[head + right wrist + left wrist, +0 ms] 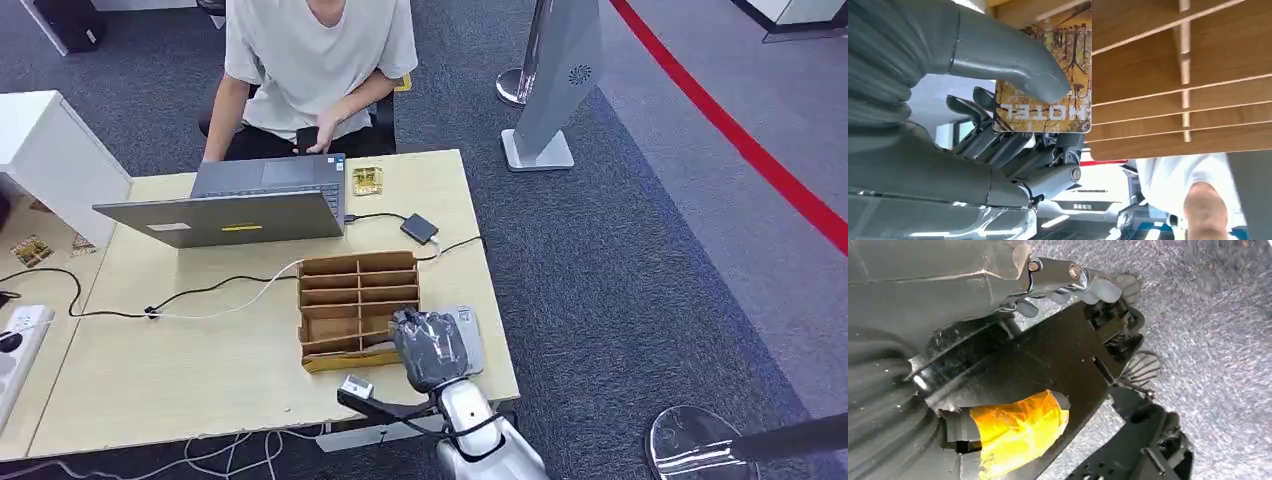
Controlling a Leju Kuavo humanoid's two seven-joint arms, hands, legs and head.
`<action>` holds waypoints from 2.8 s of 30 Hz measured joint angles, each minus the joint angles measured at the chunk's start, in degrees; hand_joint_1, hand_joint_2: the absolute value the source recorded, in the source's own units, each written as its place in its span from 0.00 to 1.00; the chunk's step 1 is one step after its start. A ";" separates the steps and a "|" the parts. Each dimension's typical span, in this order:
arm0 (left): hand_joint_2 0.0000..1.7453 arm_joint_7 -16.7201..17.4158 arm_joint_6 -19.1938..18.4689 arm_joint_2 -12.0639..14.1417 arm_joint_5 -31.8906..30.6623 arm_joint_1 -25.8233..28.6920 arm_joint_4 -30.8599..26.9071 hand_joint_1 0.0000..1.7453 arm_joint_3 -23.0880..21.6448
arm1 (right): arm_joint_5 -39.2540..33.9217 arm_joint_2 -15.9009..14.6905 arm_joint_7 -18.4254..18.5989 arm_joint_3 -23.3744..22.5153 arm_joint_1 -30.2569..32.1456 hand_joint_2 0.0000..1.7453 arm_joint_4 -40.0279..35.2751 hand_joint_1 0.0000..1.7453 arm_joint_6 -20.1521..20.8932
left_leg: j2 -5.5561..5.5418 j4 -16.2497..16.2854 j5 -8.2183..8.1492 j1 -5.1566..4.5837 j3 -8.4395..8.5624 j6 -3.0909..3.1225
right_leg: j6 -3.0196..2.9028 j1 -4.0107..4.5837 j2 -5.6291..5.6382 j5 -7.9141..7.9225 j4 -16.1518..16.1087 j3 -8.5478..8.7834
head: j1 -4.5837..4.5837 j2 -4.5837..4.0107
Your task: Pass the card to the sensor for recognition and then transmit it.
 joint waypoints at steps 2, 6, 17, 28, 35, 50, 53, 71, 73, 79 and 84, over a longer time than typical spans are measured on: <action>1.00 -0.35 1.22 -0.02 0.20 0.00 0.00 0.00 0.02 | 0.00 0.00 -0.07 -0.98 0.20 1.00 -0.37 1.00 0.00 | 0.00 0.00 0.00 0.00 0.00 0.00 | 0.00 0.00 0.00 0.00 0.00 0.00 | 0.00 0.00; 1.00 0.43 1.79 -0.02 0.18 -0.06 0.00 0.00 0.02 | -0.35 0.00 -3.38 -2.80 -0.34 1.00 -1.68 1.00 0.00 | 0.00 0.00 0.00 0.00 -0.01 0.00 | 0.00 0.00 0.01 0.01 0.00 0.06 | 0.00 0.00; 1.00 1.86 -0.26 0.83 -0.20 -0.31 0.00 0.00 0.02 | -4.94 -0.96 -3.10 -1.00 -14.28 1.00 6.41 1.00 0.04 | 0.03 0.03 0.06 0.00 0.00 -0.03 | 0.00 0.00 0.05 0.06 0.04 0.07 | -0.02 0.00; 1.00 3.26 -1.18 1.44 -1.51 -0.92 0.00 0.00 0.02 | -5.83 -1.51 2.39 5.14 -25.79 1.00 9.05 1.00 0.02 | 0.02 0.04 0.06 0.01 -0.01 -0.03 | 0.00 0.00 0.05 0.05 0.06 0.06 | 0.00 0.00; 1.00 5.51 -1.82 1.27 -3.15 -2.07 -0.02 0.00 0.02 | -4.83 -0.28 6.27 7.24 -31.17 1.00 9.95 1.00 0.11 | 0.02 0.05 0.06 0.01 -0.01 -0.03 | 0.00 0.00 0.05 0.06 0.07 0.08 | 0.00 0.00; 1.00 7.72 -2.52 0.28 -5.55 -3.00 -0.11 0.00 -1.05 | -3.61 4.20 10.95 8.44 -38.84 1.00 16.74 0.00 3.02 | -0.01 0.07 0.06 0.01 -0.07 -0.03 | 0.00 0.00 0.03 0.06 0.09 0.04 | 0.02 0.00; 1.00 7.23 -3.08 0.13 -6.51 -3.08 -0.13 0.00 -1.55 | -3.67 4.63 10.93 8.50 -39.23 1.00 17.53 0.00 2.84 | 0.00 0.08 0.05 0.01 -0.06 -0.03 | 0.00 0.00 0.04 0.05 0.08 0.04 | 0.02 0.00; 1.00 7.02 -2.47 0.15 -5.57 -2.72 -0.13 0.00 -1.66 | 0.26 -2.96 19.70 11.33 -40.59 1.00 21.01 0.00 5.99 | -0.09 0.28 0.05 0.01 -0.13 -0.03 | 0.03 0.00 -0.04 0.07 0.08 0.12 | 0.02 0.00; 1.00 6.36 -2.45 0.39 -5.14 -2.40 -0.13 0.00 -1.49 | 0.26 -5.66 20.99 12.06 -40.90 1.00 21.60 0.00 6.54 | 0.07 0.34 0.02 0.01 -0.15 0.00 | 0.04 0.00 0.09 0.09 0.08 -0.05 | 0.02 0.00; 1.00 3.26 -1.95 1.53 -2.88 -0.59 -0.13 0.00 0.42 | 0.20 -18.50 24.07 13.27 -41.80 1.00 24.75 0.00 8.88 | -0.55 0.55 -0.02 0.03 -0.26 0.07 | 0.15 0.01 -0.46 0.08 0.02 0.13 | 0.02 0.00; 1.00 3.45 -2.12 3.36 -2.62 1.48 -0.13 0.00 1.79 | -0.04 -30.94 25.66 11.22 -39.17 1.00 26.91 0.00 10.40 | -0.57 0.77 -0.13 0.01 -0.46 0.23 | 0.19 0.01 -0.48 0.07 -0.03 0.18 | -0.02 0.00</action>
